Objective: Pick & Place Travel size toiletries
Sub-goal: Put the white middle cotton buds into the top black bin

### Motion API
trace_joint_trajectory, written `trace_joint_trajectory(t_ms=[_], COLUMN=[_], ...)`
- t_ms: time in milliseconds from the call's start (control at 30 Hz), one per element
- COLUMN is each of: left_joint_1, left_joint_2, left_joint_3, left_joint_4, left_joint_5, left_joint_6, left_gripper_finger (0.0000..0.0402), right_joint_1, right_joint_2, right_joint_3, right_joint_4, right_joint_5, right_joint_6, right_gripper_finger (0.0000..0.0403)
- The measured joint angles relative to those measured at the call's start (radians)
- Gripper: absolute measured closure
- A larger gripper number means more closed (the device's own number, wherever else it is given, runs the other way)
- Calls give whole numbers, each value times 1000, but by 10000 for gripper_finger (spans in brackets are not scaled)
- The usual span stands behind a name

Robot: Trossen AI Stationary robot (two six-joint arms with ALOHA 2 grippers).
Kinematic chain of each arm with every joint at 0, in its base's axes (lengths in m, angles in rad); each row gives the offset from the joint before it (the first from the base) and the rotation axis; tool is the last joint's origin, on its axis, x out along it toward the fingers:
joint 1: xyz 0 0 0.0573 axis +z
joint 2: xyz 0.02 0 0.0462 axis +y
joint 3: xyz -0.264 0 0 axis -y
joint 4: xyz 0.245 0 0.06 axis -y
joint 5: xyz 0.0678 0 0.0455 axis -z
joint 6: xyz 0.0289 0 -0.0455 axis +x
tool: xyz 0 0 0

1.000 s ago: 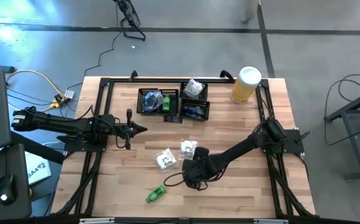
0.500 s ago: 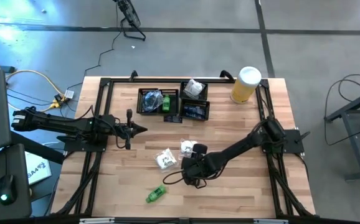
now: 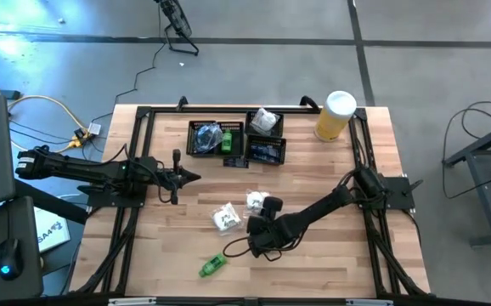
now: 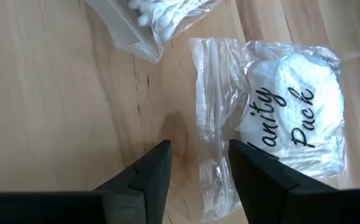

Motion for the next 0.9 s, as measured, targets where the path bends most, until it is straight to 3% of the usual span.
trace_joint_trajectory(t_ms=[500,900], left_joint_1=[0,0], left_joint_2=[0,0], left_joint_3=[0,0], left_joint_4=[0,0], left_joint_5=[0,-2], left_joint_6=[-3,-3], left_gripper_finger=[401,401], right_joint_1=[-1,-5], right_joint_2=[4,-61], right_joint_3=[-3,-6], right_joint_4=[3,-18], right_joint_5=[-5,18], right_joint_6=[97,107], right_gripper_finger=[390,400])
